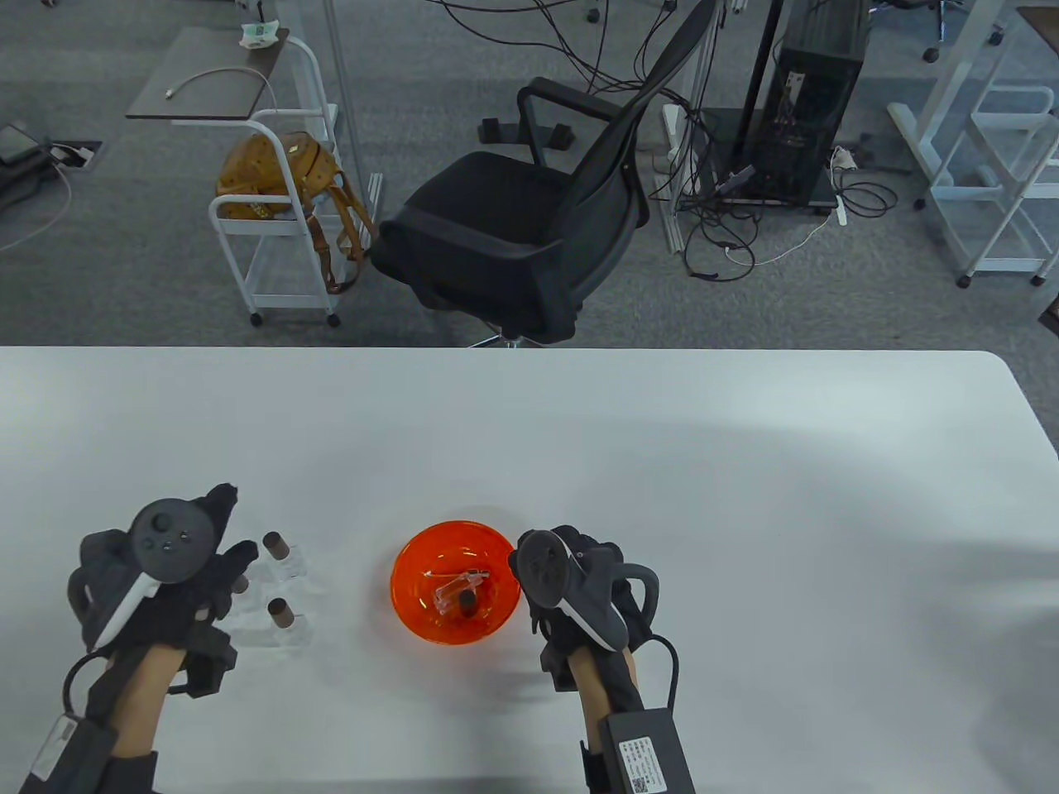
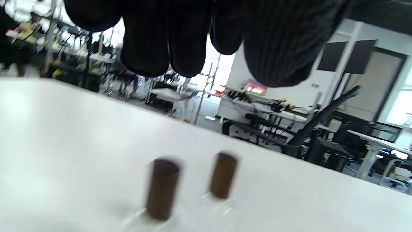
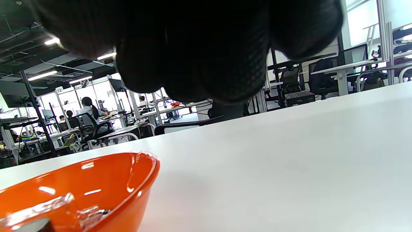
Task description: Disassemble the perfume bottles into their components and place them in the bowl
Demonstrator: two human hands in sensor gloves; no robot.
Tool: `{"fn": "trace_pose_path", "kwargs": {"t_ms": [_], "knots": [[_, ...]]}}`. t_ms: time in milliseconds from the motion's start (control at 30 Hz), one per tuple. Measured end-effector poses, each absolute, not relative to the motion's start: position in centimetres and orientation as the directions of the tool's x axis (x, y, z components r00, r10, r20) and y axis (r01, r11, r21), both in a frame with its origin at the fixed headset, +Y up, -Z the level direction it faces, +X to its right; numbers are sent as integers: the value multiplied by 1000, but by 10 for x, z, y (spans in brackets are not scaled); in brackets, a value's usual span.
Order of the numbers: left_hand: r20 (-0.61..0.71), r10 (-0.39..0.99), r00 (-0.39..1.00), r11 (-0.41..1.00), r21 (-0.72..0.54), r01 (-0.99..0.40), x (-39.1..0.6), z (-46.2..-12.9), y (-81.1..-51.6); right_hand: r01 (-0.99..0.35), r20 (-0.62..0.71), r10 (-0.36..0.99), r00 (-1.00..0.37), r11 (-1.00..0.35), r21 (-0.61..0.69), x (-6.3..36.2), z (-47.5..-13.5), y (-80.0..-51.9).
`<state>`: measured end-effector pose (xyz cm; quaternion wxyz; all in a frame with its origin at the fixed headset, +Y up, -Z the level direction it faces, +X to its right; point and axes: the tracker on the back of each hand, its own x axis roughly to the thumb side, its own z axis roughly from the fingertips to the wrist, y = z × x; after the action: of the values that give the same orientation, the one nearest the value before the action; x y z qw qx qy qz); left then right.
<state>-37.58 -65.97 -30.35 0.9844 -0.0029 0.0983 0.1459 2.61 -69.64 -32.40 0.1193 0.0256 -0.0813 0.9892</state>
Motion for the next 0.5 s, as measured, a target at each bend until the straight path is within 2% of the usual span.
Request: {"fn": "trace_pose_path", "kwargs": {"t_ms": [233,400,500], "knots": [[-242,353,904,898,-183,-400,-408,-306,-728,-236,75,228,-971,-963,-129,22,-324,-700],[-233,450,862,848,-190,-494,-410,-315,-755,-230,75,223,-972,-966,-121,22,-324,-700],[-240,420,876,872,-161,-462,-407,-318,-760,-243,68,237,-969,-963,-114,23,-324,-701]]}}
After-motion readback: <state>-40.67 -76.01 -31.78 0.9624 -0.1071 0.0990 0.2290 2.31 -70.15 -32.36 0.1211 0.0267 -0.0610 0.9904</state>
